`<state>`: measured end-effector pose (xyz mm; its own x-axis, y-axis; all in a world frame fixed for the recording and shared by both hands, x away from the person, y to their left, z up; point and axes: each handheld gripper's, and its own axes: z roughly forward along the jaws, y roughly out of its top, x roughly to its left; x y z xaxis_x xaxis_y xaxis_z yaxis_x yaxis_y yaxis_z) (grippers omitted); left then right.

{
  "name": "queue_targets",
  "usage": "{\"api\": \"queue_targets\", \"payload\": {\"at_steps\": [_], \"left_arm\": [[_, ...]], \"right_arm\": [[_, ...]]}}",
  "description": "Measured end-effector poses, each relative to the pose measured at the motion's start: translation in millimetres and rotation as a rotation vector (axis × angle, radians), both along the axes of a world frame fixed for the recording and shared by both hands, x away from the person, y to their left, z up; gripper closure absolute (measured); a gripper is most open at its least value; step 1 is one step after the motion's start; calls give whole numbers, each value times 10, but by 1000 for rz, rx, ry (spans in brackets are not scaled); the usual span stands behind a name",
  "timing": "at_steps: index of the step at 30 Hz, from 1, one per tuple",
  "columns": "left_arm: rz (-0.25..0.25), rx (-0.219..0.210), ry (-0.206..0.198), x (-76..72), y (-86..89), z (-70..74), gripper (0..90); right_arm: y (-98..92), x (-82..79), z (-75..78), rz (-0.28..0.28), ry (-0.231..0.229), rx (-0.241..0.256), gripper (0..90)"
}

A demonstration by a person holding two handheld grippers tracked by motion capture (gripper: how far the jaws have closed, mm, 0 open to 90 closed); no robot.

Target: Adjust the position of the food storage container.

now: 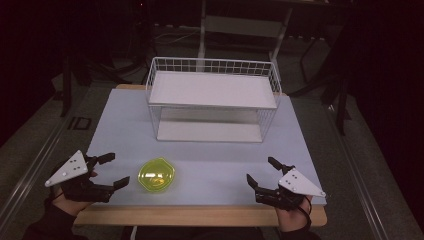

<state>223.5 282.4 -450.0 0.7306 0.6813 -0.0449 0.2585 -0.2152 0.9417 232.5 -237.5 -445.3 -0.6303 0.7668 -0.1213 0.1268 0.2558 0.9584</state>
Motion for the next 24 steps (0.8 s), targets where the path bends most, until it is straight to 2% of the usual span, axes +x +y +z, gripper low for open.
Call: {"api": "queue_targets", "payload": {"at_steps": [1, 3, 4, 5, 7, 8, 9, 10, 11, 13, 15, 18, 19, 20, 21, 22, 24], "left_arm": [[4, 3, 14, 21, 9, -22, 164], [21, 3, 45, 58, 31, -65, 272], [25, 2, 57, 72, 42, -82, 296], [28, 5, 69, 88, 57, -104, 348], [25, 6, 81, 106, 77, -126, 530], [37, 3, 95, 128, 98, -148, 530], [37, 3, 95, 128, 98, -148, 618], [35, 13, 132, 183, 131, -197, 618], [58, 62, 161, 228, 131, -241, 775], [64, 93, 194, 277, 121, -298, 823], [89, 152, 242, 333, 88, -360, 895], [74, 216, 271, 388, 23, -433, 900], [74, 216, 271, 388, 23, -433, 900], [56, 231, 296, 424, -13, -465, 900], [56, 231, 296, 424, -13, -465, 900], [38, 246, 319, 463, -67, -494, 900], [29, 259, 341, 502, -107, -522, 900]], "right_arm": [[-2, -1, 1, 1, 0, -1, 149], [-6, -2, 1, 2, 1, 1, 149], [-9, -1, 1, 4, 3, 2, 149], [-10, 0, 0, 4, 4, 2, 149], [-11, 1, 0, 5, 5, 2, 149], [-11, 1, 1, 7, 5, 3, 150], [-10, 1, 1, 8, 6, 3, 150], [-10, 1, 1, 8, 6, 3, 150], [-4, -1, 0, 11, 5, -1, 150], [1, -3, 1, 16, 7, -2, 150], [5, -5, 1, 18, 6, -3, 150], [7, -6, 1, 20, 9, -4, 150], [7, -6, 1, 20, 9, -4, 150], [-1, -5, 4, 21, 6, -2, 150], [-1, -5, 4, 21, 6, -2, 150], [-8, -7, 7, 20, 7, 3, 150], [-14, -7, 7, 20, 7, 4, 150]]}}
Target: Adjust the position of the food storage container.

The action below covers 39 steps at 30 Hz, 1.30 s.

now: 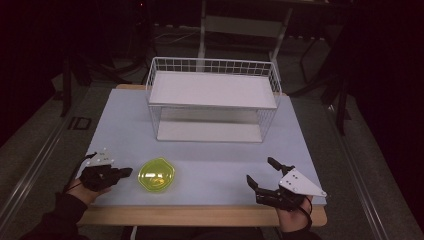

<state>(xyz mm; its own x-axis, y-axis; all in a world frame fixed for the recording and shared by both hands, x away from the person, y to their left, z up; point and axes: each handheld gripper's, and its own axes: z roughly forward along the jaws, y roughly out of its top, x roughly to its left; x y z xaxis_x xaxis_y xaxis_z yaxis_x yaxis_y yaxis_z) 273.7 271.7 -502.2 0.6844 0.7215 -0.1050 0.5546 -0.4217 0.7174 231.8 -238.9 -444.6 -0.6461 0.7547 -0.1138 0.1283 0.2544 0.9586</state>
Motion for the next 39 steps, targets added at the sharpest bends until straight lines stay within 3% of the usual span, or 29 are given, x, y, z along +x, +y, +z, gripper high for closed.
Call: {"api": "queue_targets", "payload": {"at_steps": [6, 14, 23, 29, 32, 39], "left_arm": [[-38, 10, 66, 108, -136, -104, 900], [-74, -3, 105, 173, -278, -162, 900], [-102, 23, 97, 249, -502, -169, 900], [-146, 35, 84, 350, -767, -158, 900], [-146, 42, 81, 368, -790, -161, 900], [-86, 45, 87, 334, -613, -113, 900]], "right_arm": [[-4, -6, 4, 5, 1, 2, 150], [-16, -6, 9, 9, 3, 9, 150], [-20, -2, 8, 9, 5, 10, 150], [-26, -14, 16, 11, 0, 9, 150], [-30, -11, 13, 12, 5, 13, 151], [-32, -17, 20, 15, 1, 11, 151]]}}
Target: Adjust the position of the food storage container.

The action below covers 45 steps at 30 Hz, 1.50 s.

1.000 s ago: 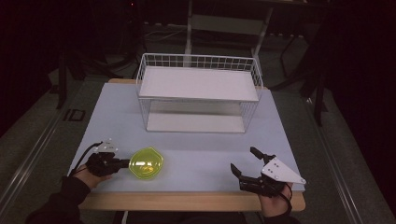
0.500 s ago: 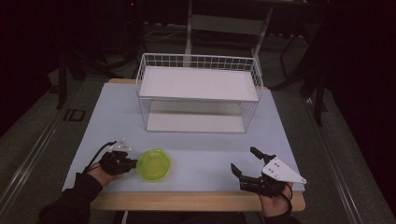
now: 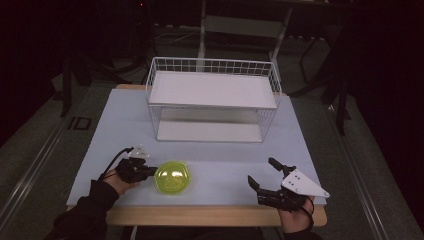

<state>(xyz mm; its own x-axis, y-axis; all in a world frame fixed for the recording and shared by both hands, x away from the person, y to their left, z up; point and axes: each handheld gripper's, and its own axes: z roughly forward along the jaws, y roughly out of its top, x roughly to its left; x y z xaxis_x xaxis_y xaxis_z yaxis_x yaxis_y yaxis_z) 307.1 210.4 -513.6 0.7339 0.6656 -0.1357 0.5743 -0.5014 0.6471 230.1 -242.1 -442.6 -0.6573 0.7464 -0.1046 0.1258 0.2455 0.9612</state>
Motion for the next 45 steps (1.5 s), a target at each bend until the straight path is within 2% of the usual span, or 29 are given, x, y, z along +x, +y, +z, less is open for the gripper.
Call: {"api": "queue_targets", "payload": {"at_steps": [1, 3, 5, 12, 22, 26, 28, 32, 33, 34, 38, 41, 42, 45], "left_arm": [[0, 0, 0, 0, 0, 0, 900], [5, -30, 19, -75, 64, 9, 900], [-6, -13, 27, -125, 77, -2, 900], [-33, -25, 65, -237, 23, -50, 900], [-70, -18, 84, -189, -191, -85, 900], [-77, -16, 76, -150, -295, -80, 900], [-78, 0, 75, -121, -327, -79, 900], [-57, 5, 74, -80, -316, -76, 900], [-30, 15, 70, -56, -272, -72, 900], [-30, 15, 70, -56, -272, -72, 900], [35, -29, 57, 13, -200, -61, 899], [45, -31, 55, 38, -208, -54, 900], [50, -51, 60, 55, -236, -50, 900], [39, -60, 65, 64, -284, -52, 900]], "right_arm": [[0, 0, 0, 0, 0, 0, 151], [4, 1, 0, 0, 1, 2, 151], [9, -1, 2, -1, -2, 0, 151], [24, -3, 0, 1, -3, -8, 150], [14, -8, 3, -1, -4, -4, 150], [8, -8, 5, 2, -4, -2, 150], [4, -7, 5, 2, -4, -1, 151], [-6, -13, 9, 0, -6, 3, 151], [-7, -13, 9, 1, -5, 5, 151], [-7, -12, 9, 0, -4, 5, 151], [2, -10, 6, 5, -4, 1, 151], [6, -12, 7, 4, -5, -1, 151], [6, -13, 7, 4, -5, -1, 151], [1, -9, 5, 3, -4, 0, 151]]}}
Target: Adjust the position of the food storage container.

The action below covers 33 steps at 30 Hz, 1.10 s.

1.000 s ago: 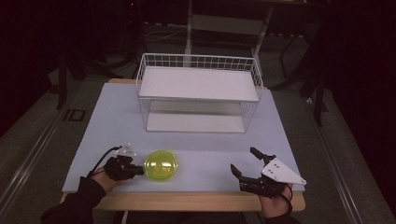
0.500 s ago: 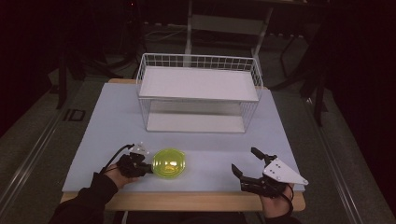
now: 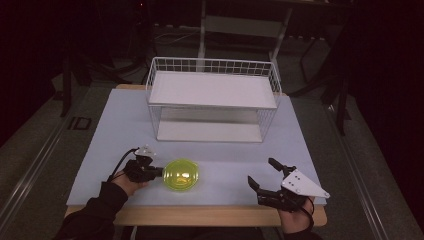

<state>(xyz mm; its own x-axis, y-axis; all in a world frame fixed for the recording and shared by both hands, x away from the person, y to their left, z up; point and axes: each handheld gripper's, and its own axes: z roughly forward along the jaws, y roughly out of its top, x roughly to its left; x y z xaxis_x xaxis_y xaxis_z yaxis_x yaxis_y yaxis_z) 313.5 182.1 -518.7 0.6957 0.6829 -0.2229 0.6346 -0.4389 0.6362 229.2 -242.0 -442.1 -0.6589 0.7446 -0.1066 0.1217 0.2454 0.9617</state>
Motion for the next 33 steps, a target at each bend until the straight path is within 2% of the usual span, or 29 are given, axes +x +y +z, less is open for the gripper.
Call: {"api": "queue_targets", "payload": {"at_steps": [6, 8, 14, 16, 19, 23, 27, 28, 29, 33], "left_arm": [[-27, 0, 2, -2, -142, -8, 900], [-25, -18, 9, 0, -200, -4, 899], [-44, -30, 19, 9, -320, 0, 899], [-54, -22, 16, 10, -359, 2, 899], [-52, -8, 15, 1, -350, 2, 899], [-35, -14, 24, -40, -263, 22, 899], [-37, -16, 41, -98, -216, 9, 899], [-33, -4, 58, -138, -209, -18, 899], [-40, -23, 74, -176, -208, -28, 899], [-60, -35, 86, -226, -249, -22, 899]], "right_arm": [[-6, 4, -2, 1, 3, 3, 151], [-7, 1, 1, 1, 1, 4, 151], [-8, 0, 1, 1, 2, 3, 150], [-9, -1, 2, 1, 1, 4, 150], [-14, 0, 2, 1, 3, 5, 151], [-14, -1, 3, 2, 1, 4, 150], [-10, -2, 3, 3, 1, 4, 151], [-6, 2, 0, 4, 1, 1, 151], [-5, 1, 0, 4, 1, 1, 151], [0, -2, 2, 4, 0, -2, 151]]}}
